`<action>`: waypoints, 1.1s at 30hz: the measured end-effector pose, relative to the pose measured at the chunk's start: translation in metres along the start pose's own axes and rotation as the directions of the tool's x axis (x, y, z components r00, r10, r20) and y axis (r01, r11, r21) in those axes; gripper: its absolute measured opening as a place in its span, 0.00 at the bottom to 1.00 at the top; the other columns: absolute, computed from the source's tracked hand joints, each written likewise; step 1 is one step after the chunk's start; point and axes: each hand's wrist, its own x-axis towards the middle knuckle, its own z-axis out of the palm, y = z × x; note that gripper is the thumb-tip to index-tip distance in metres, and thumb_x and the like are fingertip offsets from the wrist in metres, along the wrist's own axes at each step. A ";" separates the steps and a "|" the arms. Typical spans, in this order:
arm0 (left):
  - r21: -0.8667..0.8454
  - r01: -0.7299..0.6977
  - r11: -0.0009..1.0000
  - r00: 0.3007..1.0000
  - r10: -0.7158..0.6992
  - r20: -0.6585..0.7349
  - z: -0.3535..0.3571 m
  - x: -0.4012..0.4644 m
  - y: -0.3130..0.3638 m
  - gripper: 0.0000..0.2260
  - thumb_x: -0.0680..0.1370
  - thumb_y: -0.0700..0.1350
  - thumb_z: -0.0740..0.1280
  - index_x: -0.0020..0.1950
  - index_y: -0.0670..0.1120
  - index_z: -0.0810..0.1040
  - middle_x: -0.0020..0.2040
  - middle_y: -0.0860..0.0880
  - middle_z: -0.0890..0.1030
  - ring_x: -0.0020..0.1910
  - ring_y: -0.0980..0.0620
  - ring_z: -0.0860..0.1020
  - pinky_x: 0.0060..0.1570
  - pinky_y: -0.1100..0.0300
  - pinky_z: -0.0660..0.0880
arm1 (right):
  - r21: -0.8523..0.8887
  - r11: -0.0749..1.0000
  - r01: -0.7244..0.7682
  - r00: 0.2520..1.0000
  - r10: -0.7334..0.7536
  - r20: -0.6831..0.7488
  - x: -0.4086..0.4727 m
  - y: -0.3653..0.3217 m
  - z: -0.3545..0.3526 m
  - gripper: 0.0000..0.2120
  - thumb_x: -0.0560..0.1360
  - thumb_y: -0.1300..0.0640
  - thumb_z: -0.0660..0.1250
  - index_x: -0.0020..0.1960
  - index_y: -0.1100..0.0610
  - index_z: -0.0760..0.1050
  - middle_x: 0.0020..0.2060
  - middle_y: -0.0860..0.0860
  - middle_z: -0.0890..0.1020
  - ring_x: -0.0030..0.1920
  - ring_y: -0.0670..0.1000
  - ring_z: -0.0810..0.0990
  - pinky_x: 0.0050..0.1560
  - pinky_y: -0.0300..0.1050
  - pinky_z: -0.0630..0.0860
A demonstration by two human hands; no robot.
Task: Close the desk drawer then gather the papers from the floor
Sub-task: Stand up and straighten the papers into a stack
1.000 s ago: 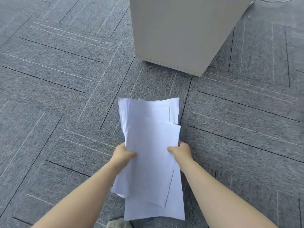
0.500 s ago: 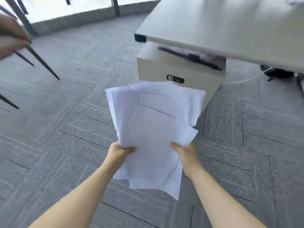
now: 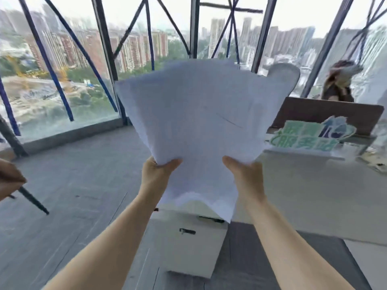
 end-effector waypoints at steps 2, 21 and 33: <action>-0.003 -0.038 0.999 0.999 0.038 -0.015 0.027 0.028 0.003 0.09 0.69 0.43 0.76 0.47 0.44 0.82 0.40 0.50 0.84 0.38 0.53 0.81 0.32 0.67 0.76 | 0.023 0.999 0.046 0.998 -0.045 -0.041 0.029 -0.004 -0.014 0.07 0.69 0.65 0.71 0.39 0.54 0.82 0.30 0.41 0.84 0.34 0.41 0.82 0.36 0.36 0.76; 0.162 0.399 0.902 0.909 -0.412 0.055 0.156 0.163 -0.163 0.12 0.65 0.39 0.71 0.48 0.44 0.81 0.38 0.51 0.85 0.40 0.48 0.81 0.38 0.59 0.77 | -0.054 0.877 -0.477 0.871 0.480 0.103 0.222 0.183 -0.038 0.03 0.70 0.64 0.70 0.40 0.60 0.83 0.31 0.53 0.85 0.33 0.53 0.81 0.31 0.42 0.75; 0.431 0.436 0.790 0.889 -0.452 -0.072 0.101 0.295 -0.175 0.20 0.59 0.42 0.68 0.50 0.42 0.78 0.46 0.43 0.84 0.44 0.40 0.82 0.45 0.46 0.79 | -0.440 0.769 -0.463 0.846 0.532 0.039 0.325 0.212 0.047 0.14 0.70 0.64 0.67 0.29 0.55 0.68 0.26 0.50 0.70 0.27 0.50 0.66 0.29 0.41 0.65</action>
